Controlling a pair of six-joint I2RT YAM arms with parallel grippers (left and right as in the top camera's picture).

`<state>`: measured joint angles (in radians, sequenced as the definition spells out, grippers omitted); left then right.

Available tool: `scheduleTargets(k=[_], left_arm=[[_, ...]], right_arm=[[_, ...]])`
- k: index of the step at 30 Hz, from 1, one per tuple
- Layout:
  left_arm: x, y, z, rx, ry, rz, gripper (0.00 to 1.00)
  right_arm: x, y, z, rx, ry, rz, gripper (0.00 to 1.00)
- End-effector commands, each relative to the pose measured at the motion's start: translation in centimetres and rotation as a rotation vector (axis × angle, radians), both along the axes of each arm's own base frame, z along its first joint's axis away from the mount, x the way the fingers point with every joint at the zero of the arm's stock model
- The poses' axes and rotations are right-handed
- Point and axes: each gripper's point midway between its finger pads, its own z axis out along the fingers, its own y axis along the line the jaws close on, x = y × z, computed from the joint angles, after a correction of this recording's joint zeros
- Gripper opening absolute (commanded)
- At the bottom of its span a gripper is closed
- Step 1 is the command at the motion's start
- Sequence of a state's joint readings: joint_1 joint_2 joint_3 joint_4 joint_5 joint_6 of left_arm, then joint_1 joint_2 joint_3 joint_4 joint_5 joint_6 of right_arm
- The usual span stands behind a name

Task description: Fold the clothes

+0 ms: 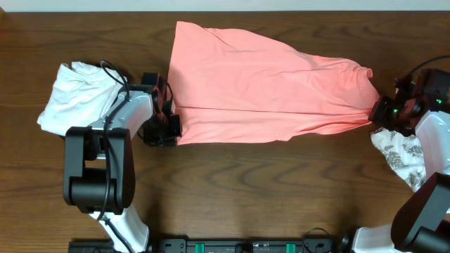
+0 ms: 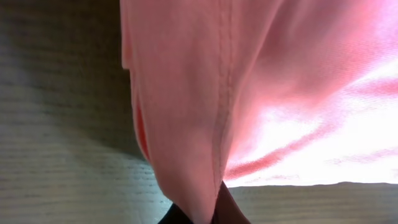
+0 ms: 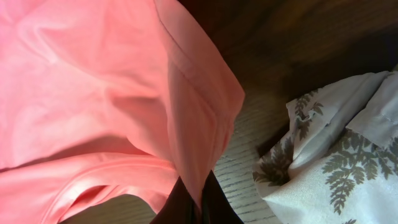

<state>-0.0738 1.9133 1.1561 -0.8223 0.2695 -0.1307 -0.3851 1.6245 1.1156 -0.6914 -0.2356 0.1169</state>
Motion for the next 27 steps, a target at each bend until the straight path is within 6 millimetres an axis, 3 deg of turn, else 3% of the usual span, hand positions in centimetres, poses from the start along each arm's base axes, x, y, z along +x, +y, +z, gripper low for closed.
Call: scheduleTargets(k=[1, 6, 11, 16, 27], left_arm=[[-0.9, -0.1, -0.2, -0.011, 0.04, 0.003, 0.06], [-0.4, 0.8, 1.7, 0.044, -0.005, -0.002, 0.06], [1.3, 1.4, 6.0, 0.076, -0.163, 0.002, 0.06], [1.2, 1.4, 9.8, 0.067, -0.269, 0.022, 0.06], [1.4, 1.8, 10.5, 0.087, -0.295, 0.041, 0.06]], right_arm=[[0.3, -0.4, 0.9, -0.017, -0.025, 0.009, 0.01], [0.3, -0.5, 0.9, -0.017, -0.025, 0.008, 0.01], [0.3, -0.5, 0.9, -0.017, -0.025, 0.008, 0.01], [0.3, -0.5, 0.9, -0.017, -0.025, 0.008, 0.01], [0.7, -0.6, 1.0, -0.023, -0.039, 0.008, 0.01]])
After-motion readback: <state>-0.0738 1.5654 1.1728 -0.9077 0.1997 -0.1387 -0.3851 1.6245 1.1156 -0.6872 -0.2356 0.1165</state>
